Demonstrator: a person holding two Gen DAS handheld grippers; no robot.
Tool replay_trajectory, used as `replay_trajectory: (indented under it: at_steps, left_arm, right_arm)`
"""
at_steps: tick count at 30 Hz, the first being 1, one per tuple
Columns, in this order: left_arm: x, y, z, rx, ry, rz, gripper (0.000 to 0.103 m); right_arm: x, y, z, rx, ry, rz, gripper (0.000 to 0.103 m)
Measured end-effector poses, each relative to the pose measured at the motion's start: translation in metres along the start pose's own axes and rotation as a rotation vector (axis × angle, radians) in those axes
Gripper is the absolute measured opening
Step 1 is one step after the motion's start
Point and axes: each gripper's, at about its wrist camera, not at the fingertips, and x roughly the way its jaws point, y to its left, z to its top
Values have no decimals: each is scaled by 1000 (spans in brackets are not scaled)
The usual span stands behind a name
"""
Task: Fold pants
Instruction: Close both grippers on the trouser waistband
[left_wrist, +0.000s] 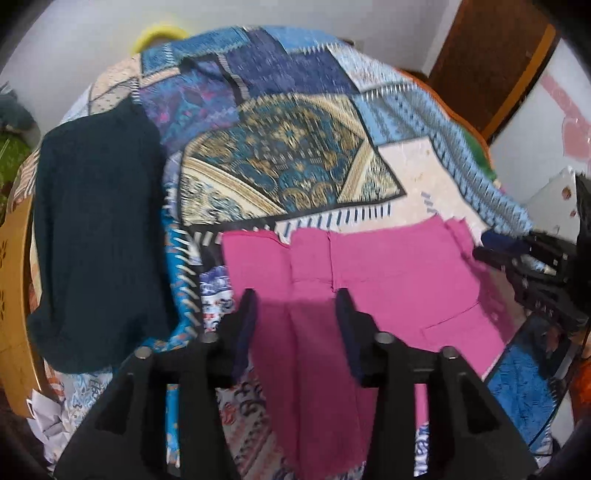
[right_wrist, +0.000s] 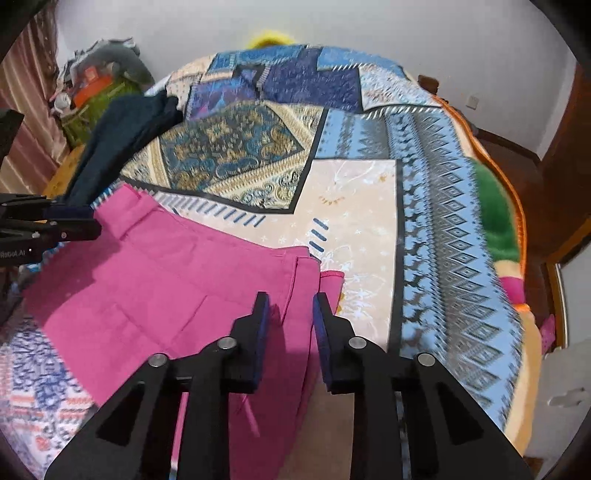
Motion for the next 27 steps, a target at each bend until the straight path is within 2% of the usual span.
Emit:
replay_trajectory:
  at_steps: [2, 6, 11, 17, 20, 24, 26, 27]
  left_arm:
    - [-9, 6, -3, -24, -24, -4, 63]
    - [-11, 15, -15, -63, -3, -42, 74]
    - [13, 16, -35, -73, 97, -70, 74]
    - [24, 11, -31, -70, 108, -55, 75]
    - [31, 6, -26, -50, 121, -73, 66]
    - [37, 0, -16, -23, 127, -77, 60]
    - [40, -2, -13, -8, 130, -73, 55]
    - [41, -2, -12, -6, 128, -73, 49]
  right_arm:
    - [-12, 0, -5, 18, -22, 16, 48]
    - [-22, 1, -17, 37, -38, 28, 58]
    - [-9, -9, -35, 89, 47, 64, 59]
    - [2, -5, -36, 47, 31, 61, 59]
    - [11, -5, -30, 60, 43, 79, 59]
    - [19, -3, -26, 58, 58, 85, 56]
    - [22, -3, -24, 72, 62, 90, 50]
    - [23, -4, -24, 80, 63, 93, 48]
